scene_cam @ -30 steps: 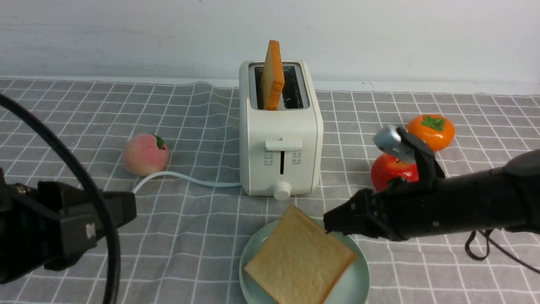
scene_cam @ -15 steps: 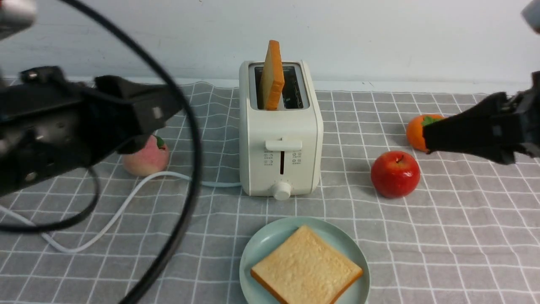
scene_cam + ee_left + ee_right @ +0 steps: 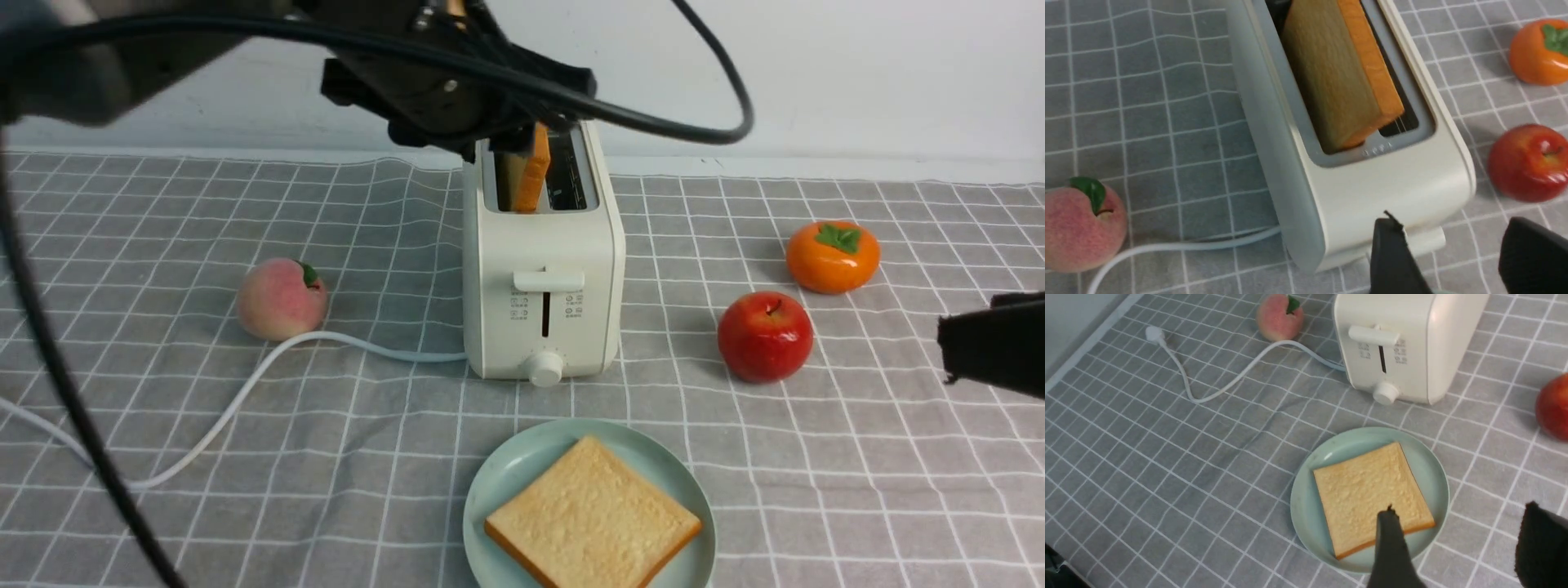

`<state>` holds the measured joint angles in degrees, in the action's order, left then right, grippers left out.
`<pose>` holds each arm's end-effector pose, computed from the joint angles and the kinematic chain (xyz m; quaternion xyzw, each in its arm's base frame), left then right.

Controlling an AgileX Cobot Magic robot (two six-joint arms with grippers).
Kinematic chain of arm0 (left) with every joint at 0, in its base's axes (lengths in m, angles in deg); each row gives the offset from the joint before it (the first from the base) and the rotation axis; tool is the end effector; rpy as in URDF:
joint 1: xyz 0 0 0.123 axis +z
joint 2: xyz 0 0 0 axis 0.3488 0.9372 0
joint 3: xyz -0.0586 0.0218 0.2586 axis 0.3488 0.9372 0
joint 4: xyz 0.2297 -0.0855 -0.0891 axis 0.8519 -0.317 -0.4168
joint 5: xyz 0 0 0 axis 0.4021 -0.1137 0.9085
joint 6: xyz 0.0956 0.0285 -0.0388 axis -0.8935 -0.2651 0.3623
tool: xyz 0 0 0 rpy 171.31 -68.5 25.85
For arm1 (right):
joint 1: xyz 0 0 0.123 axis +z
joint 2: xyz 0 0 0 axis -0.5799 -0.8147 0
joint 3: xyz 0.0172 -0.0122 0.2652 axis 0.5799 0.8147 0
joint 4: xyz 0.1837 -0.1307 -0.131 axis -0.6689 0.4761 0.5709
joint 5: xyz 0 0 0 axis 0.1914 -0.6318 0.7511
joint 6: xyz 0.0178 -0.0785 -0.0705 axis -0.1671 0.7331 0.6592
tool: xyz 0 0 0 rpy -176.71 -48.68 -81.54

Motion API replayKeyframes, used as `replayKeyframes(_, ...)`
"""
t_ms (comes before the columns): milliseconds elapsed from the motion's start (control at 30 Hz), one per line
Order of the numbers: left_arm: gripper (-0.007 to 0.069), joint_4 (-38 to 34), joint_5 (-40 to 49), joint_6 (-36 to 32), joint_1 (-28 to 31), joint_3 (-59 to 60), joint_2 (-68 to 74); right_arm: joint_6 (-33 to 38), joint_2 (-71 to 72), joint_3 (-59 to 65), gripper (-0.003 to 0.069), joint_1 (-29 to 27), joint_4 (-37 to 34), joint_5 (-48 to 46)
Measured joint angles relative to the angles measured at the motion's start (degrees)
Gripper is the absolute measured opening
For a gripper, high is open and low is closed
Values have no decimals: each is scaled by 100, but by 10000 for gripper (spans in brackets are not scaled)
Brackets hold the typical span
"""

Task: Take toasted bread from bread machine on grey coffee table place on plate.
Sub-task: 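Reach for a toast slice standing in the toaster with the left gripper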

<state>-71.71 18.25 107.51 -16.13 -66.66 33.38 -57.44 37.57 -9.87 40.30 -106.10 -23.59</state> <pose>0.3521 -0.2313 0.3627 0.0572 0.9090 -0.1117 0.3975 0.1707 0.0722 0.3693 -0.1790 0.8491 0.2591 0.4240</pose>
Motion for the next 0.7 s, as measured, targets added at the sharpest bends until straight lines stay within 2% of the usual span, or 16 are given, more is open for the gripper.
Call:
replayKeyframes(33,398,385,34,433,-111,-155,145,-33,6,48,404,0,26,-6)
replayKeyframes(133,445,993,-78,1093,-232,-309,418,-102,7,152,404,0,74,-26)
replayKeyframes(533,465,1604,-1436,898,-104,-347,1209,-104,7,204,404,0,85,-99)
replayKeyframes(700,465,1735,-1534,1403,228,-347,1333,-104,7,209,404,0,24,-172)
